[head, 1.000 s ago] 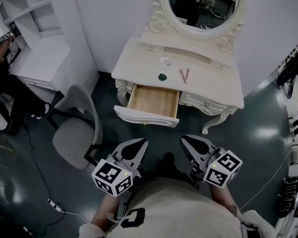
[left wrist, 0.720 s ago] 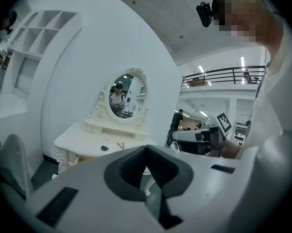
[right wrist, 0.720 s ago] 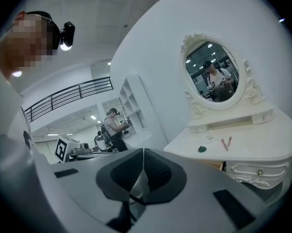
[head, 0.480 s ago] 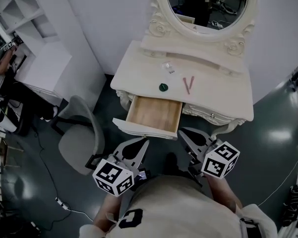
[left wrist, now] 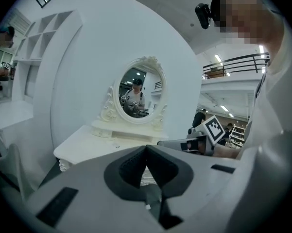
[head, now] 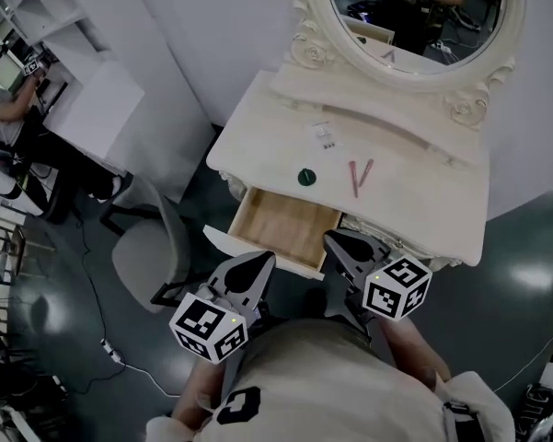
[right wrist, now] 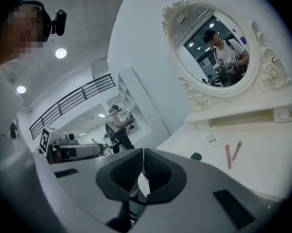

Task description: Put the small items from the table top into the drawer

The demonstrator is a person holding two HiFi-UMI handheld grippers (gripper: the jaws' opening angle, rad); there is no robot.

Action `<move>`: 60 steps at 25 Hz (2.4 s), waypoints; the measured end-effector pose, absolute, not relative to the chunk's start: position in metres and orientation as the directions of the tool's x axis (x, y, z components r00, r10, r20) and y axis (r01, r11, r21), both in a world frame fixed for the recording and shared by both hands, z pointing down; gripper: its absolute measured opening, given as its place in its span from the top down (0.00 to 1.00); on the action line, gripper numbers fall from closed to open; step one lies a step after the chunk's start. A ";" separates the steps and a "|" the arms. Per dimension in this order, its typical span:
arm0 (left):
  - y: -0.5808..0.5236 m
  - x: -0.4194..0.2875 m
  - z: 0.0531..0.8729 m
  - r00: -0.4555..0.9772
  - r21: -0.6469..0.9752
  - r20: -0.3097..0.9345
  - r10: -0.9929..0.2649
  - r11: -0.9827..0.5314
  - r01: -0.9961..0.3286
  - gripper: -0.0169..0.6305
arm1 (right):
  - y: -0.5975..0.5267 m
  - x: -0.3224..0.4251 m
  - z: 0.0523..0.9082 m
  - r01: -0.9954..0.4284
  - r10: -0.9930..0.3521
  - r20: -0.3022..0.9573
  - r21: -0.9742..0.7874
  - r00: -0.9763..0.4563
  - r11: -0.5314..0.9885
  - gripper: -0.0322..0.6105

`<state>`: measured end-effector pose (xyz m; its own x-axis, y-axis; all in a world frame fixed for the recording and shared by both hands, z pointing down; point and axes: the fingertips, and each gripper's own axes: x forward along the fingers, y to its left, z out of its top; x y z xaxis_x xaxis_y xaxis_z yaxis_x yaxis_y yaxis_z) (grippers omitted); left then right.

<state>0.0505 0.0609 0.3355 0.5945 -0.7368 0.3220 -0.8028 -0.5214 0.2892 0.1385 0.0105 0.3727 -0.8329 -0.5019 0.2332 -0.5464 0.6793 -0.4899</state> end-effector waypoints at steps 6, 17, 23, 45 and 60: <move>0.041 0.065 0.341 0.556 0.278 0.363 -0.748 -0.482 -0.831 0.89 | -0.039 0.139 0.402 -0.574 -0.495 0.292 -0.433 -0.818 0.695 0.90; 0.020 0.053 0.352 0.550 0.279 0.391 -0.738 -0.475 -0.835 0.89 | -0.096 0.133 0.426 -0.685 -0.606 0.321 -0.296 -0.728 0.666 0.90; 0.000 0.034 0.355 0.598 0.308 0.370 -0.711 -0.514 -0.801 0.89 | -0.116 0.120 0.445 -0.728 -0.617 0.397 -0.265 -0.680 0.632 0.78; -0.025 -0.052 0.372 0.646 0.399 0.349 -0.679 -0.516 -0.758 0.89 | -0.179 0.079 0.535 -0.808 -0.588 0.671 -0.028 -0.451 0.588 0.78; -0.027 -0.071 0.380 0.627 0.413 0.365 -0.688 -0.484 -0.772 0.89 | -0.198 0.076 0.594 -0.827 -0.500 0.776 -0.050 -0.385 0.560 0.78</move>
